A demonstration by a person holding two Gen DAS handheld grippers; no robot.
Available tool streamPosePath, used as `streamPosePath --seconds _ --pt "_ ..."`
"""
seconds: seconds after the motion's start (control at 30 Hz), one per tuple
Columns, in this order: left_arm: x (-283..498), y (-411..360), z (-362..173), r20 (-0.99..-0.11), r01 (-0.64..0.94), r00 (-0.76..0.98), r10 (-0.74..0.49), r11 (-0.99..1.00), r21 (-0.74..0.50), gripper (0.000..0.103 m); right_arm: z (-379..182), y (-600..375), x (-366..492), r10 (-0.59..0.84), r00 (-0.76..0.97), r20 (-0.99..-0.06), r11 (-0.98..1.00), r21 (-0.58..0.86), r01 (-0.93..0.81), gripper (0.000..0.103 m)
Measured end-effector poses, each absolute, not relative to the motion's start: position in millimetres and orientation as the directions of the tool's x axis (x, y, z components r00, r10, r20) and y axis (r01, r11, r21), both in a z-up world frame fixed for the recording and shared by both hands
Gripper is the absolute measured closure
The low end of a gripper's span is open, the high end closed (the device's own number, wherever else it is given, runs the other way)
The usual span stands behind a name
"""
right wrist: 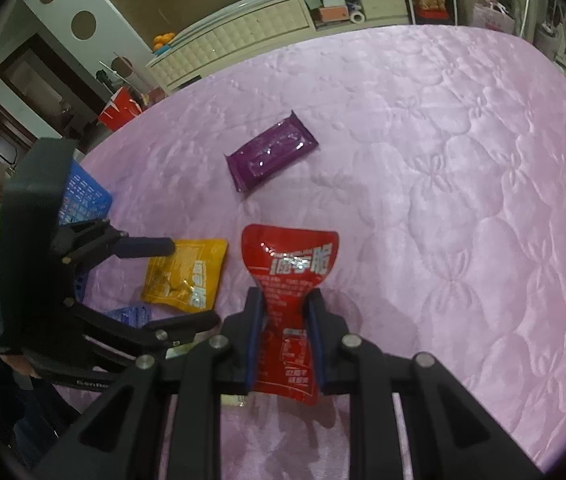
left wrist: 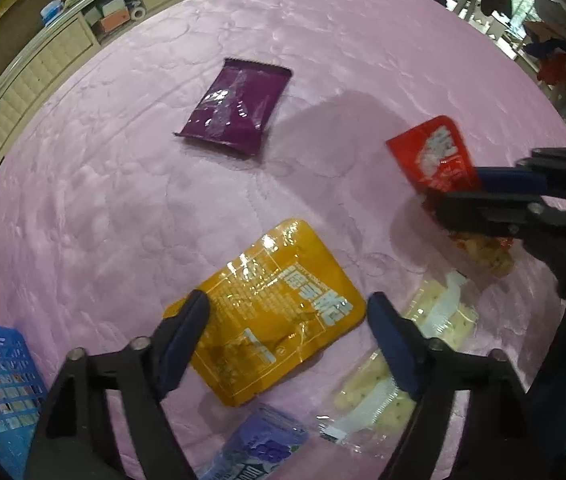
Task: Organize snacks
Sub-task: 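Lift the red pouch with the right gripper while the left gripper grasps the orange-yellow pouch, then carry both pouches over the blue basket and open both grippers to drop them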
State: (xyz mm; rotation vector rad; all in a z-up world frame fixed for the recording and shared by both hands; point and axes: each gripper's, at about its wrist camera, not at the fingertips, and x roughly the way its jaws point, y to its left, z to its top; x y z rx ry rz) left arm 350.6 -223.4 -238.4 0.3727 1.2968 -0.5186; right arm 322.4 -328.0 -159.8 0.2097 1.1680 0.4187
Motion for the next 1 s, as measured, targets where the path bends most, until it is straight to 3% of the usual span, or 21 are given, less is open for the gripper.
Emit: streamPosePath --seconds 0.03,0.17,0.23,0.3,0.53,1.0 --pt "346 -225 -237 -0.971 0.562 0.182 -0.156 0.827 -0.027 0.045 -160 -328 322 0.424 0.326 -0.845 0.904 0.375 -0.204 0.078" --pt "336 -230 -231 -0.971 0.542 0.177 -0.163 0.839 -0.042 0.069 -160 -331 323 0.433 0.326 -0.841 0.901 0.390 -0.191 0.078" --pt "338 -227 -229 -0.970 0.496 0.179 -0.164 0.866 -0.055 0.088 -158 -330 321 0.430 0.329 -0.841 0.902 0.385 -0.195 0.078" --pt "348 -223 -226 -0.970 0.447 0.167 -0.176 0.891 -0.084 0.093 -156 -329 319 0.425 0.329 -0.843 0.904 0.379 -0.198 0.078" --pt "339 -216 -205 -0.950 0.421 0.223 -0.218 0.901 -0.108 0.094 -137 -323 316 0.403 0.345 -0.848 0.913 0.347 -0.213 0.078" --pt "280 -155 -90 -0.860 0.400 0.421 -0.289 0.910 -0.110 0.094 -51 -256 284 0.386 0.457 -0.802 0.911 0.254 -0.324 0.078"
